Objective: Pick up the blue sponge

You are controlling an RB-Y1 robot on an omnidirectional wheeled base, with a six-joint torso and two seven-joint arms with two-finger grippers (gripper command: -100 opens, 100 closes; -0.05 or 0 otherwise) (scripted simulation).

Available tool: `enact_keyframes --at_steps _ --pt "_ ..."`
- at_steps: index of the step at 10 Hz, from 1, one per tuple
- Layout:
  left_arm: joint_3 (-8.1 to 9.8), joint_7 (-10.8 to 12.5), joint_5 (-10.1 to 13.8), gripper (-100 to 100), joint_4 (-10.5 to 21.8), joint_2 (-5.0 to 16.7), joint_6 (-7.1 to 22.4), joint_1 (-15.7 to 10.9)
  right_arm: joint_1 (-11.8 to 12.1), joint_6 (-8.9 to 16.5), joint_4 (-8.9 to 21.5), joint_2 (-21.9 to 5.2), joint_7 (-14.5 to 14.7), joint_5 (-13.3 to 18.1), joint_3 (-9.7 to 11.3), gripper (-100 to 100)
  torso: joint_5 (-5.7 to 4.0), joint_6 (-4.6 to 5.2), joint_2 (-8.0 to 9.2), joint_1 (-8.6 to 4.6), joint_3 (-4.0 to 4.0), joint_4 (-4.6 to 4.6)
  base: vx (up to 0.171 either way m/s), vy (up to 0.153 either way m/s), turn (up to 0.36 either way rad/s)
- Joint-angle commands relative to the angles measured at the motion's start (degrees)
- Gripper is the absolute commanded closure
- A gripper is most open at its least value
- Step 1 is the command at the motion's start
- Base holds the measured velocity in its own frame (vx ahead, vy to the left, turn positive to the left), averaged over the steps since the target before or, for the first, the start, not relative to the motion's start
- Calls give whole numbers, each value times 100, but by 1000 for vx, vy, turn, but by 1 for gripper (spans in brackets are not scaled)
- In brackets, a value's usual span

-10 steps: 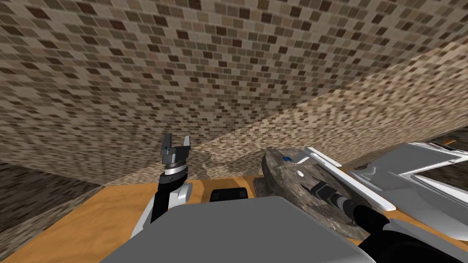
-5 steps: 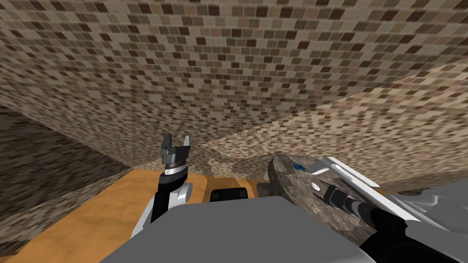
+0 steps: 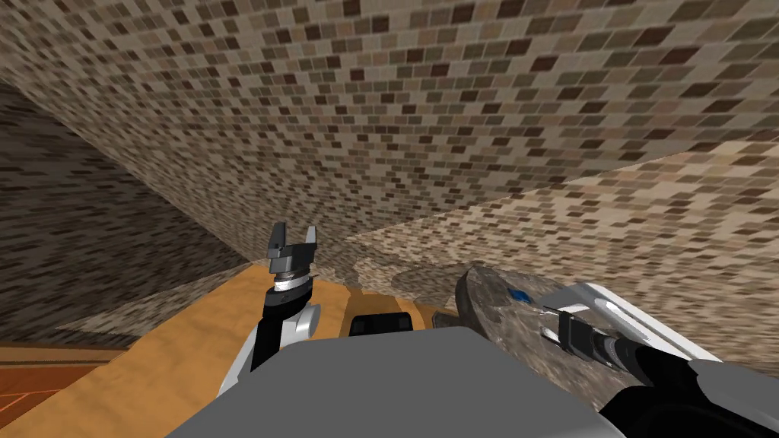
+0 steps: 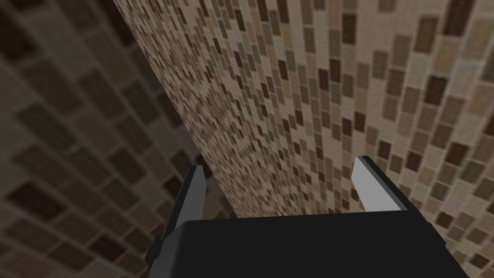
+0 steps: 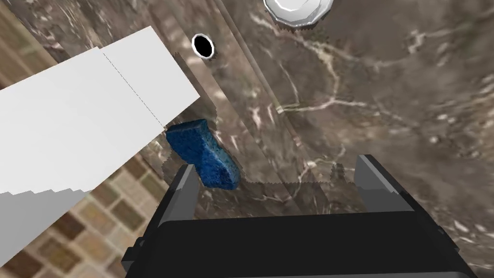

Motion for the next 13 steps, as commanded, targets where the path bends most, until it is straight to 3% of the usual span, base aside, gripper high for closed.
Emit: enact_keyframes --at_steps 1,3,8,12,13 --pt "0 0 0 0 0 0 0 0 49 -227 286 -286 108 87 126 -100 0 0 0 0 0 0 -5 -13 424" --pt "0 0 0 0 0 0 0 0 70 -364 495 -474 154 136 230 -100 0 0 -2 -5 -1 -1 -6 -29 217" --pt "0 0 0 0 0 0 0 0 107 -1012 1158 -1119 264 274 749 -100 -1 2 3 -5 2 1 -16 -23 259" --pt "1 0 0 0 0 0 0 1 77 -1401 1437 -1358 254 288 1064 -100 -1 9 5 -1 4 2 -16 -23 155" --pt "1 0 0 0 0 0 0 1 72 -1331 1407 -1313 272 291 1017 -100 -1 8 5 -1 4 2 -8 -12 36"
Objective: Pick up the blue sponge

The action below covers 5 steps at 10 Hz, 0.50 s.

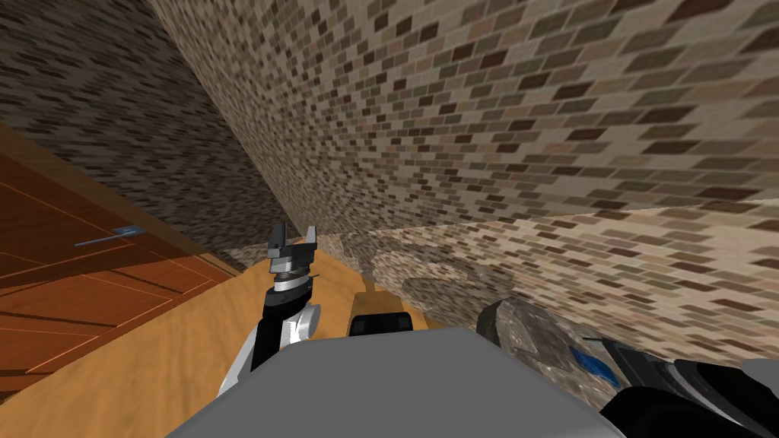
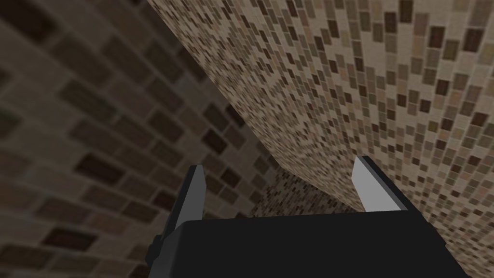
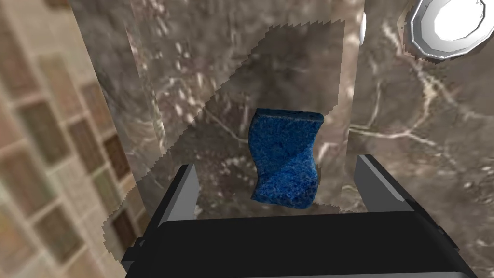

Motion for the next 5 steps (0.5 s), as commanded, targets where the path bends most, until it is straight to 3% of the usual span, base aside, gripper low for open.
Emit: enact_keyframes --at_steps 1,2,4,5 --pt "0 0 0 0 0 0 0 0 0 0 0 0 0 0 0 0 0 0 0 0 0 0 0 0 0" --pt "0 0 0 0 0 0 0 0 -82 122 14 136 -68 36 151 -100 1 -1 -1 4 -1 0 -31 -4 233" --pt "0 0 0 0 0 0 0 -1 -206 300 36 338 -169 90 379 -100 -1 -3 12 -5 7 2 -58 -37 219" --pt "0 0 0 0 0 0 0 -1 -247 168 116 278 -101 82 331 -100 -3 -3 19 -13 10 4 -29 -25 46"
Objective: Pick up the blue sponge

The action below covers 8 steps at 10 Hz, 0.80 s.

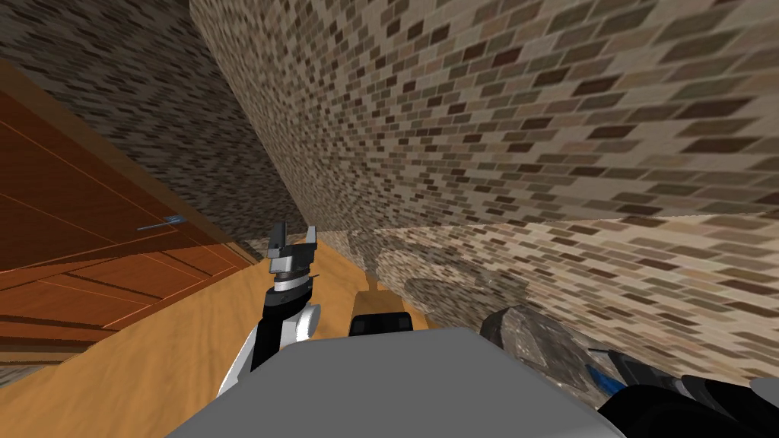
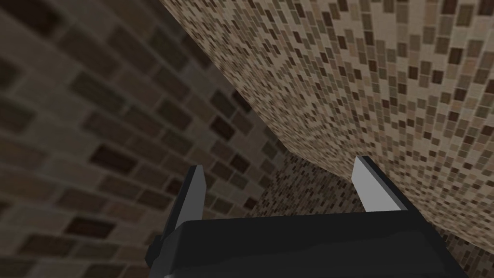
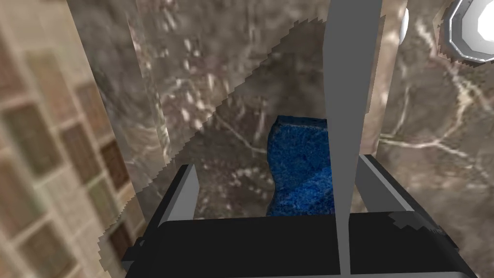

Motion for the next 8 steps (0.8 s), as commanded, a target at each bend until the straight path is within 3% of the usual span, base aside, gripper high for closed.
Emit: enact_keyframes --at_steps 1,5,6,7,8 --pt "0 0 0 0 0 0 0 0 0 0 0 0 0 0 0 100 0 0 0 0 0 0 -6 -3 -18" --pt "0 0 0 0 0 0 0 0 -4 -4 -7 -6 2 0 -5 100 -3 10 -1 -4 -1 -1 0 0 6" --pt "0 0 0 0 0 0 0 0 -4 -3 -7 -6 2 -1 -5 0 -3 10 0 -4 0 -1 0 0 0" --pt "0 0 0 0 0 0 0 0 131 0 -100 -87 3 -30 -117 100 -3 10 1 -5 0 -1 28 7 -196" --pt "0 0 0 0 0 0 0 1 193 -89 -112 -188 54 -57 -231 100 -1 25 -2 0 -1 -2 52 31 -252"
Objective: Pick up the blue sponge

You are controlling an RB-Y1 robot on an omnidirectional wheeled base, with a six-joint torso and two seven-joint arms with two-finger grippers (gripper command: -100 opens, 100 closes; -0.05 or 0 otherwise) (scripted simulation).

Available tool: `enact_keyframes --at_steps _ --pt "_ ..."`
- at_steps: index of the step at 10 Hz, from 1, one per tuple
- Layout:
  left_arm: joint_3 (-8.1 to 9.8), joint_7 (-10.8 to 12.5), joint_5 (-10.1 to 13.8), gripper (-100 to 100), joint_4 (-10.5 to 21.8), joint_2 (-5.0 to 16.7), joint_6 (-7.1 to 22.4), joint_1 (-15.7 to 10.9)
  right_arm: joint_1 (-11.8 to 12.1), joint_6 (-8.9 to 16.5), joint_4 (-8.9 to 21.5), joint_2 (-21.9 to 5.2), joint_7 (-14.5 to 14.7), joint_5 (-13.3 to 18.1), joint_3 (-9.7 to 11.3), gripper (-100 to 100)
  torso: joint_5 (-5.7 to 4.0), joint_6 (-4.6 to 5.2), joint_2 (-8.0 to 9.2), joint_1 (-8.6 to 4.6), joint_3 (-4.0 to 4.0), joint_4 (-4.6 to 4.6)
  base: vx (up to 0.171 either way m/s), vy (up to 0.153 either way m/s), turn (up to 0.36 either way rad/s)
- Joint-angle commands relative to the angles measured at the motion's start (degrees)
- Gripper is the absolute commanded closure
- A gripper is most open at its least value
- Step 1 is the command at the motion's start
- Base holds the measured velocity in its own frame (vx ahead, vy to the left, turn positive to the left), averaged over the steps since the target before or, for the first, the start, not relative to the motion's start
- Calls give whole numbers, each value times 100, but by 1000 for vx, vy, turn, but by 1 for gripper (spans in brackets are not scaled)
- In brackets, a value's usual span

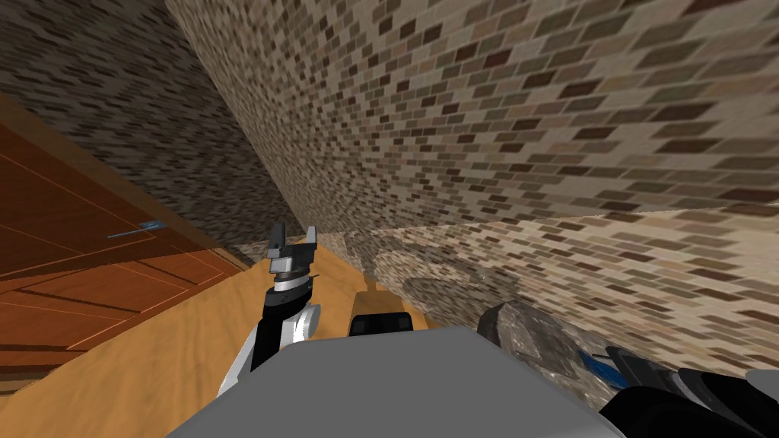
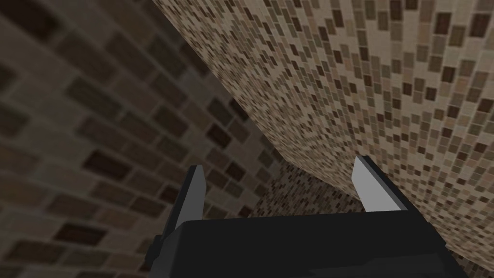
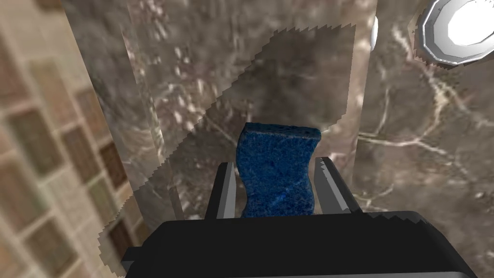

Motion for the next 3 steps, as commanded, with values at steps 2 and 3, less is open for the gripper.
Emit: enact_keyframes --at_steps 2,3 --pt "0 0 0 0 0 0 0 0 -35 -86 38 -63 49 1 -40 100 1 -2 -6 2 -3 0 44 26 -147" --pt "-1 0 0 0 0 0 0 -1 -40 -108 50 -66 61 3 -40 0 -3 -11 -1 -4 -1 0 0 0 0"
